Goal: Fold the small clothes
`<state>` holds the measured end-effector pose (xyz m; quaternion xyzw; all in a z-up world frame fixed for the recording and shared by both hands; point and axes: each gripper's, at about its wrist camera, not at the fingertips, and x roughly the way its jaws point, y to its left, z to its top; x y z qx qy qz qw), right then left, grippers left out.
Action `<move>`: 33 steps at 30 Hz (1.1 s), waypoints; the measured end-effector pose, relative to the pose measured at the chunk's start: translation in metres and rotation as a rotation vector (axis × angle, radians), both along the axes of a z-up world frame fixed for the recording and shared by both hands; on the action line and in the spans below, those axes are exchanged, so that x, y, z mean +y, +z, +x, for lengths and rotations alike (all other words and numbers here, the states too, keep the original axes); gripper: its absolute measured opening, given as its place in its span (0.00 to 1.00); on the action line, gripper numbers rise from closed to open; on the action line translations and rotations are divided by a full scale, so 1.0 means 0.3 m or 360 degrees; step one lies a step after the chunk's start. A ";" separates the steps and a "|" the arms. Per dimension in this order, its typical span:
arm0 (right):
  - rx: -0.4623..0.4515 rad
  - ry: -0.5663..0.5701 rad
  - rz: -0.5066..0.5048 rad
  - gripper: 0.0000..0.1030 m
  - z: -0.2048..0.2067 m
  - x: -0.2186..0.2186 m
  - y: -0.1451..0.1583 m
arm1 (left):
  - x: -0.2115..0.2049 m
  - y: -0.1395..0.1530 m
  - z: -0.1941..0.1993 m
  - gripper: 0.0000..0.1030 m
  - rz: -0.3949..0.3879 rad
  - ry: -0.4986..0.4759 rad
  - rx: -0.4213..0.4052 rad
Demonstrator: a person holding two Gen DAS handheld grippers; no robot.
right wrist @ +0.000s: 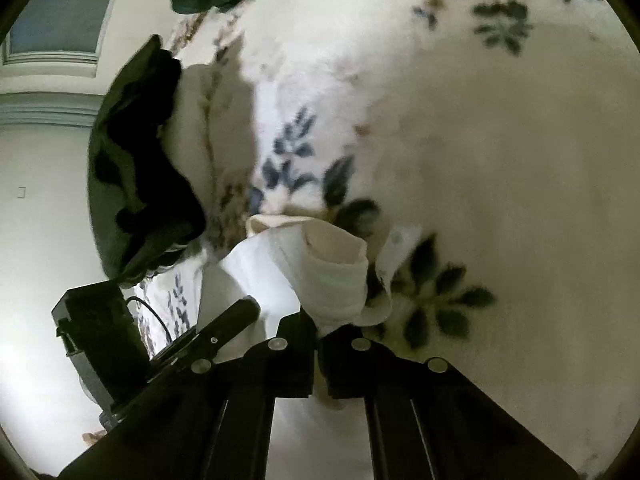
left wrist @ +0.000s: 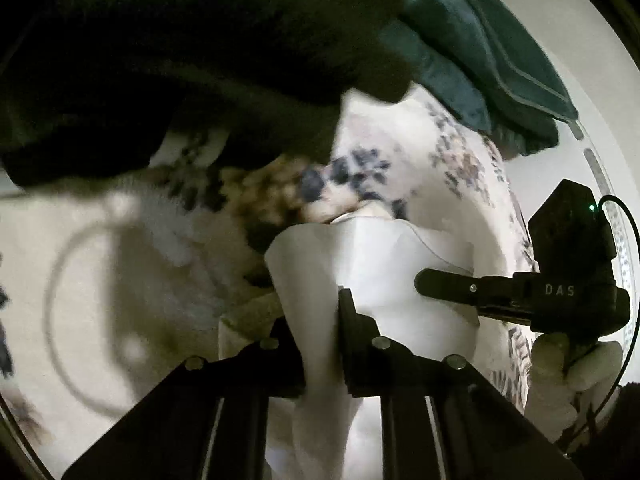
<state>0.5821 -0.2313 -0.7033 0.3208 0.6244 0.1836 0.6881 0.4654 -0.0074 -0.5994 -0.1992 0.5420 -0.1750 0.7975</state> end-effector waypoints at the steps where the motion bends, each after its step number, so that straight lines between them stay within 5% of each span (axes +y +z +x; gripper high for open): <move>1: -0.0022 -0.0009 0.0003 0.03 -0.011 -0.002 0.022 | -0.004 0.028 -0.009 0.10 0.0012 -0.0007 -0.0030; 9: -0.0203 -0.0013 0.0048 0.03 -0.171 -0.013 0.259 | -0.012 0.243 -0.126 0.10 -0.0025 -0.0015 -0.0193; 18: -0.0321 0.0150 0.0064 0.03 -0.618 0.038 0.468 | -0.059 0.424 -0.505 0.14 -0.0078 -0.0015 -0.0207; 21: -0.0266 0.0266 -0.0006 0.08 -0.809 0.074 0.449 | -0.038 0.409 -0.727 0.39 -0.0011 -0.0010 -0.0070; 23: -0.0132 0.0389 -0.0067 0.36 -0.955 0.096 0.392 | 0.003 0.377 -0.868 0.55 0.0049 0.0005 0.0010; 25: 0.0002 0.0470 -0.0117 0.52 -1.083 0.095 0.329 | 0.046 0.320 -1.001 0.55 0.0070 0.0031 0.0142; 27: 0.0135 0.0511 -0.0158 0.52 -1.185 0.076 0.269 | 0.087 0.250 -1.092 0.55 0.0114 0.0073 0.0296; 33: 0.0312 0.0045 -0.0068 0.52 -1.245 -0.051 0.166 | 0.163 0.169 -1.020 0.55 0.0111 0.0248 0.0325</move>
